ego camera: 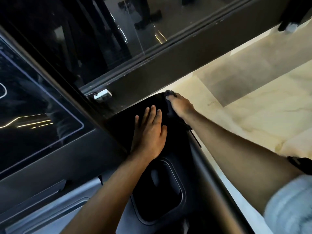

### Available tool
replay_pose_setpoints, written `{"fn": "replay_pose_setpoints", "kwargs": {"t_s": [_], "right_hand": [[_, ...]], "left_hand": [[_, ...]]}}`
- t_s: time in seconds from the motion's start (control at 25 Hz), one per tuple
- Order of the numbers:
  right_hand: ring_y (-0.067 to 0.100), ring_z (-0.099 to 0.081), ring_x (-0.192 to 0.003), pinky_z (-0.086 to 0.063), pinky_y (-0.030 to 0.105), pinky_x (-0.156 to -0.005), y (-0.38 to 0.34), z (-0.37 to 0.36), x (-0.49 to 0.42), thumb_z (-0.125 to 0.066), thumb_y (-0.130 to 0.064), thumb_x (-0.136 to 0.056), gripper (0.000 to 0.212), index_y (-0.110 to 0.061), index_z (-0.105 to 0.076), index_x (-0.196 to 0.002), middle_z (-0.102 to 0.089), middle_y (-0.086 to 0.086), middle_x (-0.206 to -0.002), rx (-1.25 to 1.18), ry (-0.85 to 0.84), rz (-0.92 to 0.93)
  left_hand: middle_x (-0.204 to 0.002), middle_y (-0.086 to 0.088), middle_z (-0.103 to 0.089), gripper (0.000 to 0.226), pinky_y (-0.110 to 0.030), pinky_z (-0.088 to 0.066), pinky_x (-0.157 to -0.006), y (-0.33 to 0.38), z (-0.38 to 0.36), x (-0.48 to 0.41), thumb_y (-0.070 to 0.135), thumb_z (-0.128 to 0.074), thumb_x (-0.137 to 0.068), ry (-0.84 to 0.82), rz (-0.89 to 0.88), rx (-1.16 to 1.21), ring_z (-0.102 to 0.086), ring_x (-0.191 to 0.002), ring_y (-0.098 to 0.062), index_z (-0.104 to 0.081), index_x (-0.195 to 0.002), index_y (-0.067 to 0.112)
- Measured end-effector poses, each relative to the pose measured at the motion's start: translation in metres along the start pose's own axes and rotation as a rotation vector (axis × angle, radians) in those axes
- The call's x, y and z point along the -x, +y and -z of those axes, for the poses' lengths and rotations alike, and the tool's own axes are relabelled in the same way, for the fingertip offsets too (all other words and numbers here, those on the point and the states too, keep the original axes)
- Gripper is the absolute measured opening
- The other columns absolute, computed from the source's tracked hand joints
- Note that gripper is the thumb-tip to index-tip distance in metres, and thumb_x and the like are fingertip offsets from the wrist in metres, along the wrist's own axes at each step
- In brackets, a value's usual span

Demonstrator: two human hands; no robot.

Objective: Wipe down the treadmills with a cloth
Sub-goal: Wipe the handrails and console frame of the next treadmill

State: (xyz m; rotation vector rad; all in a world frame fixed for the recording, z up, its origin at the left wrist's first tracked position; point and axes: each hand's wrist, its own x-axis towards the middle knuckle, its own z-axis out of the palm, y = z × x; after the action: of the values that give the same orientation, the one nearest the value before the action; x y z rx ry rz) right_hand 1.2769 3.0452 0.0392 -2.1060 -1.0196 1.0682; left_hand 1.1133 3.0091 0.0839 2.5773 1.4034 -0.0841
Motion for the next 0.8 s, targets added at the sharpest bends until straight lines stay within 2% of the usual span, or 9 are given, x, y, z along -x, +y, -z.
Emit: {"fn": "replay_pose_setpoints", "kwargs": {"t_s": [0.16, 0.28, 0.36, 0.44, 0.48, 0.56, 0.64, 0.76, 0.8], "right_hand": [[0.028, -0.048, -0.131, -0.037, 0.035, -0.109, 0.009, -0.011, 0.022, -0.057, -0.047, -0.091, 0.050, -0.038, -0.050, -0.140, -0.046, -0.003, -0.149, 0.015, 0.090, 0.270], [0.032, -0.053, -0.126, -0.041, 0.039, -0.106, 0.015, -0.004, 0.006, -0.049, -0.050, -0.092, 0.049, -0.032, -0.053, -0.137, -0.055, 0.007, -0.141, -0.024, -0.002, 0.012], [0.034, -0.053, -0.124, -0.042, 0.041, -0.103, 0.018, -0.017, 0.034, -0.047, -0.050, -0.094, 0.048, -0.034, -0.048, -0.139, -0.053, 0.006, -0.142, 0.108, 0.101, 0.059], [0.034, -0.052, -0.123, -0.042, 0.042, -0.103, 0.019, -0.019, 0.050, -0.048, -0.051, -0.093, 0.048, -0.039, -0.045, -0.139, -0.048, 0.001, -0.144, 0.120, 0.162, 0.175], [0.034, -0.052, -0.124, -0.041, 0.041, -0.103, 0.023, -0.012, 0.035, -0.047, -0.051, -0.094, 0.047, -0.037, -0.047, -0.139, -0.049, 0.003, -0.143, 0.100, 0.143, 0.148], [0.036, -0.053, -0.125, -0.039, 0.039, -0.102, 0.023, -0.003, 0.019, -0.042, -0.048, -0.097, 0.047, -0.029, -0.051, -0.139, -0.054, 0.011, -0.141, 0.064, 0.028, -0.059], [0.037, -0.053, -0.124, -0.040, 0.041, -0.101, 0.029, -0.013, 0.043, -0.040, -0.048, -0.097, 0.048, -0.028, -0.047, -0.141, -0.053, 0.012, -0.141, 0.143, 0.088, -0.006], [0.036, -0.053, -0.122, -0.042, 0.042, -0.101, 0.035, -0.012, 0.064, -0.046, -0.051, -0.095, 0.048, -0.039, -0.044, -0.141, -0.048, 0.004, -0.143, 0.122, 0.155, 0.147], [0.036, -0.053, -0.123, -0.041, 0.041, -0.101, 0.038, -0.004, 0.050, -0.045, -0.051, -0.095, 0.047, -0.038, -0.045, -0.140, -0.049, 0.006, -0.143, 0.076, 0.117, 0.068]], "left_hand": [[-0.162, -0.006, -0.017, 0.058, -0.047, -0.006, -0.121, -0.002, 0.002, -0.003, 0.030, -0.042, -0.098, 0.045, -0.029, 0.014, -0.008, -0.150, -0.019, -0.027, -0.152, 0.014], [-0.163, -0.006, -0.011, 0.059, -0.047, -0.002, -0.121, -0.003, 0.000, 0.001, 0.032, -0.038, -0.100, 0.000, -0.016, -0.006, -0.003, -0.150, -0.018, -0.021, -0.153, 0.014], [-0.163, -0.005, -0.011, 0.059, -0.045, -0.001, -0.121, -0.001, 0.000, 0.008, 0.031, -0.039, -0.100, -0.009, -0.020, 0.016, -0.002, -0.150, -0.018, -0.021, -0.153, 0.014], [-0.163, -0.006, -0.011, 0.059, -0.045, -0.001, -0.121, -0.001, 0.002, 0.007, 0.029, -0.038, -0.099, 0.002, -0.040, 0.001, -0.002, -0.150, -0.018, -0.021, -0.153, 0.013], [-0.163, -0.006, -0.010, 0.059, -0.045, 0.000, -0.121, -0.001, 0.002, 0.005, 0.030, -0.037, -0.100, 0.009, -0.041, -0.005, -0.001, -0.150, -0.018, -0.020, -0.153, 0.014], [-0.163, -0.005, -0.006, 0.059, -0.044, 0.002, -0.121, 0.000, 0.003, 0.010, 0.033, -0.034, -0.101, -0.021, -0.027, 0.000, 0.003, -0.150, -0.017, -0.016, -0.154, 0.015], [-0.164, -0.004, -0.005, 0.059, -0.043, 0.002, -0.122, 0.004, 0.004, 0.018, 0.034, -0.034, -0.101, -0.047, -0.036, 0.021, 0.004, -0.150, -0.016, -0.015, -0.154, 0.016], [-0.164, -0.004, -0.004, 0.060, -0.043, 0.002, -0.122, 0.007, 0.005, 0.021, 0.033, -0.033, -0.101, -0.053, -0.065, -0.024, 0.005, -0.150, -0.016, -0.013, -0.154, 0.016], [-0.164, -0.004, -0.003, 0.060, -0.043, 0.002, -0.122, 0.007, 0.005, 0.021, 0.034, -0.032, -0.101, -0.051, -0.065, -0.030, 0.005, -0.150, -0.016, -0.012, -0.155, 0.016]]}}
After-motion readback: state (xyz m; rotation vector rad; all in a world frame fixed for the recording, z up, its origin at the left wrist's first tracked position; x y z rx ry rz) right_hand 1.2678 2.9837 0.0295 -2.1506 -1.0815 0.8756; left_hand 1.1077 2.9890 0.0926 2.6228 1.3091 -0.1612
